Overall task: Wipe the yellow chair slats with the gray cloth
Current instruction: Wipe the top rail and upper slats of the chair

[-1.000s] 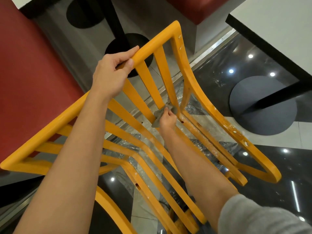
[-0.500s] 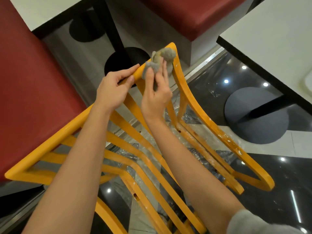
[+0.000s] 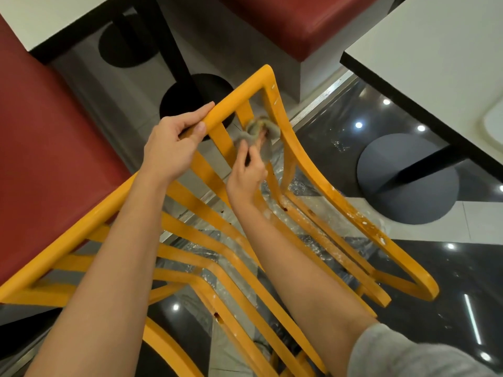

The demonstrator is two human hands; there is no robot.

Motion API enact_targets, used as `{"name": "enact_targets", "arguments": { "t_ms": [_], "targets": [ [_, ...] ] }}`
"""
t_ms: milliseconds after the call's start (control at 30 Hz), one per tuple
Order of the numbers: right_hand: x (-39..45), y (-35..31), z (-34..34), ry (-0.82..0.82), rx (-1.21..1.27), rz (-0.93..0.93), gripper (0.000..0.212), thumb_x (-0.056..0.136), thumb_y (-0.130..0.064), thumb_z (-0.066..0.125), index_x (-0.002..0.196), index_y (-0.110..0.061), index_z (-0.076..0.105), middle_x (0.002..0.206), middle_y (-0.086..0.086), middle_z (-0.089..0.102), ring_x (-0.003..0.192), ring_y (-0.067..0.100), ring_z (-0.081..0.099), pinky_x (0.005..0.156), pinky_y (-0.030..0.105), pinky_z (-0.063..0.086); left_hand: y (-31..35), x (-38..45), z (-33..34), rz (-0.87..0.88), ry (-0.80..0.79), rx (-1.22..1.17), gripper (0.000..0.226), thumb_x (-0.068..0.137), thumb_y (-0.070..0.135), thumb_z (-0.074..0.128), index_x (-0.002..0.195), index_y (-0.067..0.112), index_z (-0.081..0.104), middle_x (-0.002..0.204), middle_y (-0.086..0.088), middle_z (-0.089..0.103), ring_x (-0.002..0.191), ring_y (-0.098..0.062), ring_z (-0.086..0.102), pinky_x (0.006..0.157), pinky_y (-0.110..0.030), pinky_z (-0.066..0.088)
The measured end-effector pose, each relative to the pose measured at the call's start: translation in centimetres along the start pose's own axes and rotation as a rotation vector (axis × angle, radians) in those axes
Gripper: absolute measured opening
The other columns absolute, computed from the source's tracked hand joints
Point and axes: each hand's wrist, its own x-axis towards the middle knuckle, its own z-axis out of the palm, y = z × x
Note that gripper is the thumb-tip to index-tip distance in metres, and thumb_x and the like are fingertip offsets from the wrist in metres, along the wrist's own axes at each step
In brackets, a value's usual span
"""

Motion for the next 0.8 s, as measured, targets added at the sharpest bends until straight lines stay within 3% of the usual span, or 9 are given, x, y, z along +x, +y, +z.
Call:
{"name": "enact_targets", "arguments": {
  "t_ms": [67, 167, 267, 333, 400, 467, 533, 600, 800],
  "targets": [
    [0.4, 1.3, -0.6, 0.081, -0.037, 0.11, 0.041, 0.102, -0.049, 0.045, 0.068, -0.026, 0.05, 0.07, -0.007, 0.045, 0.064, -0.001, 0.039, 0.064, 0.019, 0.034, 0.1, 0.0, 0.1, -0.003, 0.003, 0.018, 0.036, 0.101, 0.031, 0.049, 0.132, 0.048, 0.055, 0.118, 0.002, 0.069, 0.1, -0.006, 0.05, 0.091, -0.034, 0.04],
    [0.3, -1.1, 0.3, 0.019, -0.023, 0.104, 0.054, 0.1, -0.057, 0.042, 0.085, -0.011, 0.065, 0.086, -0.001, 0.052, 0.081, 0.014, 0.046, 0.076, 0.029, 0.039, 0.1, -0.2, 0.1, -0.005, 0.021, 0.048, 0.036, 0.1, 0.033, 0.049, 0.129, 0.054, 0.054, 0.107, 0.007, 0.069, 0.099, -0.008, 0.055, 0.097, -0.041, 0.045],
    [-0.1, -2.0, 0.9, -0.038, 0.032, -0.074, 0.037, 0.105, -0.032, 0.046, 0.111, -0.005, 0.07, 0.141, -0.01, 0.046, 0.109, 0.014, 0.06, 0.091, 0.028, 0.046, 0.1, -0.3, 0.3, 0.009, 0.036, 0.085, 0.037, 0.1, 0.037, 0.046, 0.129, 0.059, 0.05, 0.108, 0.002, 0.071, 0.099, -0.018, 0.065, 0.093, -0.046, 0.051],
    [0.0, 0.4, 0.2, 0.026, -0.018, -0.028, 0.033, 0.106, -0.027, 0.047, 0.086, -0.008, 0.066, 0.088, -0.007, 0.07, 0.065, -0.003, 0.049, 0.063, 0.017, 0.037, 0.4, -0.6, 0.5, 0.021, 0.058, 0.146, 0.038, 0.102, 0.036, 0.044, 0.133, 0.056, 0.048, 0.087, 0.005, 0.068, 0.072, -0.01, 0.058, 0.071, -0.032, 0.047],
    [0.4, 3.3, -0.7, 0.145, -0.051, 0.169, 0.038, 0.106, -0.024, 0.047, 0.074, -0.007, 0.057, 0.055, -0.005, 0.044, 0.046, 0.002, 0.039, 0.052, 0.021, 0.029, 0.7, -0.9, 0.7, 0.047, 0.096, 0.215, 0.039, 0.103, 0.032, 0.043, 0.137, 0.05, 0.047, 0.072, 0.009, 0.056, 0.06, -0.007, 0.047, 0.065, -0.025, 0.033],
    [1.1, 5.1, -2.2, 0.206, -0.068, 0.385, 0.038, 0.107, -0.024, 0.044, 0.083, -0.001, 0.064, 0.06, 0.006, 0.053, 0.052, 0.006, 0.047, 0.06, 0.032, 0.036, 0.7, -1.2, 0.8, 0.074, 0.126, 0.247, 0.039, 0.103, 0.031, 0.043, 0.138, 0.048, 0.048, 0.078, 0.01, 0.056, 0.062, -0.006, 0.047, 0.073, -0.025, 0.032],
    [2.4, 6.2, -3.3, 0.237, -0.038, 0.567, 0.04, 0.107, -0.026, 0.042, 0.109, 0.004, 0.069, 0.092, 0.023, 0.069, 0.082, 0.031, 0.064, 0.074, 0.04, 0.044, 0.7, -1.1, 0.8, 0.075, 0.131, 0.247, 0.039, 0.103, 0.031, 0.042, 0.138, 0.048, 0.048, 0.079, 0.009, 0.058, 0.063, -0.005, 0.047, 0.077, -0.027, 0.033],
    [3.8, 7.0, -3.9, 0.254, -0.051, 0.693, 0.041, 0.107, -0.029, 0.043, 0.116, 0.002, 0.067, 0.115, 0.024, 0.068, 0.11, 0.038, 0.061, 0.088, 0.038, 0.046, 0.7, -1.0, 0.8, 0.067, 0.127, 0.244, 0.039, 0.103, 0.032, 0.042, 0.137, 0.049, 0.048, 0.079, 0.007, 0.059, 0.063, -0.005, 0.047, 0.077, -0.026, 0.032],
    [3.2, 6.0, -3.3, 0.107, -0.04, 0.548, 0.045, 0.105, -0.029, 0.045, 0.064, -0.017, 0.058, 0.064, 0.004, 0.051, 0.068, 0.02, 0.05, 0.066, 0.033, 0.038, 1.3, -1.2, 0.7, 0.057, 0.125, 0.227, 0.039, 0.103, 0.029, 0.044, 0.137, 0.047, 0.05, 0.061, 0.013, 0.045, 0.058, -0.006, 0.045, 0.082, -0.037, 0.041]
  ]
}}
